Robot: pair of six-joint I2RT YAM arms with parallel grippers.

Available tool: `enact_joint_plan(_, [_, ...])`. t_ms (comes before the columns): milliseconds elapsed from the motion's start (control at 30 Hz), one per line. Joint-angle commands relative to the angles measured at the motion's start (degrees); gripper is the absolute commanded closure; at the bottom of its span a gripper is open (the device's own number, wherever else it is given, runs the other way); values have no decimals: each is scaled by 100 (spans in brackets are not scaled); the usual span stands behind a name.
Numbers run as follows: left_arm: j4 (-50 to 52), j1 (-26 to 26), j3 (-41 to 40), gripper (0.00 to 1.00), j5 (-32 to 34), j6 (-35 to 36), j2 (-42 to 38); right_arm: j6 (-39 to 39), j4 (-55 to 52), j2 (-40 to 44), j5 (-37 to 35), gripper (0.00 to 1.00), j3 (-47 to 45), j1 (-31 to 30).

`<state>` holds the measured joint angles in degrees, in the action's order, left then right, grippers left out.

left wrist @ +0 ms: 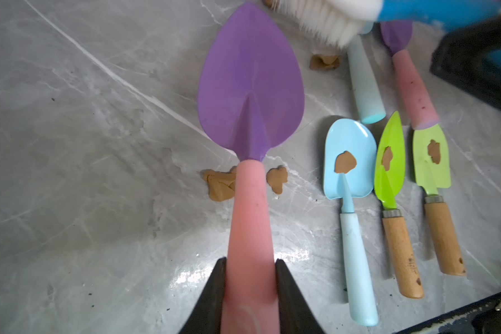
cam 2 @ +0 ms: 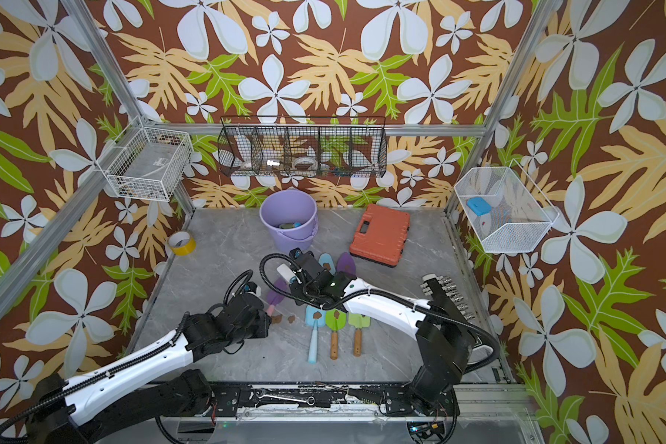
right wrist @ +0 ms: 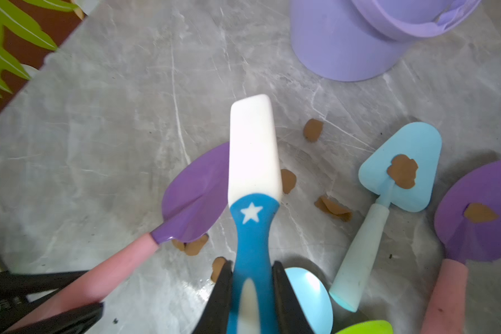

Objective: Brush the soil off the hand trowel and place it into the bucket
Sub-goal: Brush off the soil from the hand trowel.

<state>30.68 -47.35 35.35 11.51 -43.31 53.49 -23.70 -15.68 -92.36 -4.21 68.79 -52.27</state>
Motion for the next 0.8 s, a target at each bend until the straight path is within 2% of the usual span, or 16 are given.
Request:
enact_joint_plan(0, [-1035, 46, -237, 100, -688, 59, -286, -368, 526, 513, -404, 100, -317, 61])
enact_joint_plan(100, [-2295, 321, -735, 100, -1852, -269, -763, -833, 1022, 1290, -693, 100, -984, 248])
enact_joint_plan(200, [-3812, 1128, -1425, 100, -3435, -927, -1214, -1198, 1791, 2142, -535, 100, -1755, 527])
enact_joint_plan(267, [-5884, 1890, -2242, 100, -4762, -2060, -1393, -1533, 2096, 2585, -287, 100, -2161, 796])
enact_joint_plan(300, [-7091, 2216, -2673, 100, -5177, -2820, -1360, -1708, 2238, 2741, -68, 100, -2340, 977])
enact_joint_plan(367, [-9707, 2799, -3446, 100, -5561, -4439, -1025, -2134, 2530, 2987, 551, 100, -2620, 1366])
enact_joint_plan(400, [-10410, 2921, -3597, 100, -5674, -4824, -815, -2235, 2610, 3057, 760, 100, -2699, 1459])
enact_joint_plan(533, [-11565, 2951, -3832, 100, -5659, -5516, -178, -2428, 2904, 3056, 1553, 100, -2738, 1500])
enact_joint_plan(667, [-11485, 2951, -3684, 100, -5749, -5519, -43, -2908, 3473, 2846, 2225, 100, -2840, 1474])
enact_joint_plan(767, [-11303, 2951, -3598, 100, -5780, -5430, -32, -2897, 3535, 2919, 2128, 100, -2884, 1392])
